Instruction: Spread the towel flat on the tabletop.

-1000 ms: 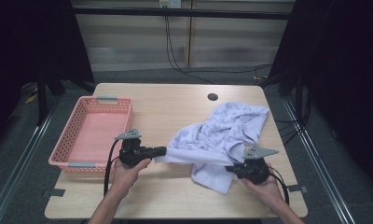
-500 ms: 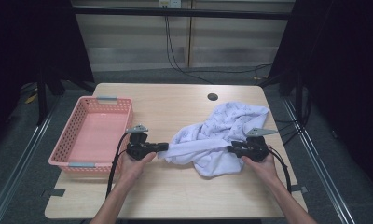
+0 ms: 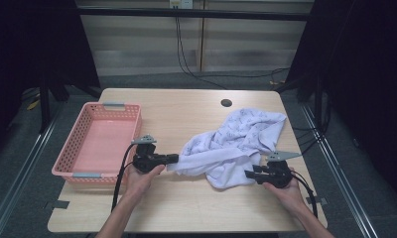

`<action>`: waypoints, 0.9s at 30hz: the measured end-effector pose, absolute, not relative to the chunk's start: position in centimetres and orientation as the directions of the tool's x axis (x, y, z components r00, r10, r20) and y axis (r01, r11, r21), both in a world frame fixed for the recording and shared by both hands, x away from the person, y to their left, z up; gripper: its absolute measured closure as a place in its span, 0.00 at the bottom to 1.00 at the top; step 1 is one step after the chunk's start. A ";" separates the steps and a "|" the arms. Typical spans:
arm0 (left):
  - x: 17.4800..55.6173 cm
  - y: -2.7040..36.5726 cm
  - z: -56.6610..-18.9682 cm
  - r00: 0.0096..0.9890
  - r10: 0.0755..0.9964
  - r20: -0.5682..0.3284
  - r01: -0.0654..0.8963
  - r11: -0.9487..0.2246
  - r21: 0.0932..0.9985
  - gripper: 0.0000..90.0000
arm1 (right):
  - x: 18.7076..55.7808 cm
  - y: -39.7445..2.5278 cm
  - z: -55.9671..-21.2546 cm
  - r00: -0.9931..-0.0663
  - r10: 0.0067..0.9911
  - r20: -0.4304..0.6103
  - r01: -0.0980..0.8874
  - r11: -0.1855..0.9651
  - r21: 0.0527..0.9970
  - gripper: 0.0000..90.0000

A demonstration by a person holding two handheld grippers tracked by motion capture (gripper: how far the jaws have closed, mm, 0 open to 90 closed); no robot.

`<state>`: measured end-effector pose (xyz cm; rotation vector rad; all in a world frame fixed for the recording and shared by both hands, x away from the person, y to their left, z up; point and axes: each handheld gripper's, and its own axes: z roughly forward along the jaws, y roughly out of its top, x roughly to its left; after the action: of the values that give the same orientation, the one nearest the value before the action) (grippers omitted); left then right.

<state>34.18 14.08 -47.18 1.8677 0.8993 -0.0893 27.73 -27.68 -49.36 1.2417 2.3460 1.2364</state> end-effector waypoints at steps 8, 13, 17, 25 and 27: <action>34.3 15.0 -45.5 0.728 0.545 -0.415 0.583 -0.175 0.794 0.99 | 29.1 -28.9 -46.1 -0.578 0.787 0.215 0.529 0.161 0.833 0.98; 34.5 15.7 -42.5 0.747 0.542 -0.385 0.535 -0.146 0.832 0.99 | 30.2 -30.2 -42.4 -0.562 0.807 0.181 0.470 0.132 0.873 0.98; 34.8 16.0 -40.2 0.759 0.540 -0.363 0.498 -0.124 0.858 0.99 | 31.2 -30.4 -39.3 -0.562 0.812 0.158 0.424 0.119 0.898 0.98; 36.2 15.9 -33.6 0.774 0.554 -0.306 0.417 -0.083 0.905 0.99 | 33.5 -30.0 -32.4 -0.568 0.814 0.121 0.319 0.082 0.944 0.98; 36.3 15.8 -31.6 0.785 0.558 -0.271 0.373 -0.074 0.925 0.99 | 34.0 -30.2 -30.3 -0.563 0.818 0.116 0.292 0.066 0.954 0.98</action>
<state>36.35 15.78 -31.57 1.6890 0.7394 0.1785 34.01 -30.15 -30.33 1.1021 1.8911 1.5139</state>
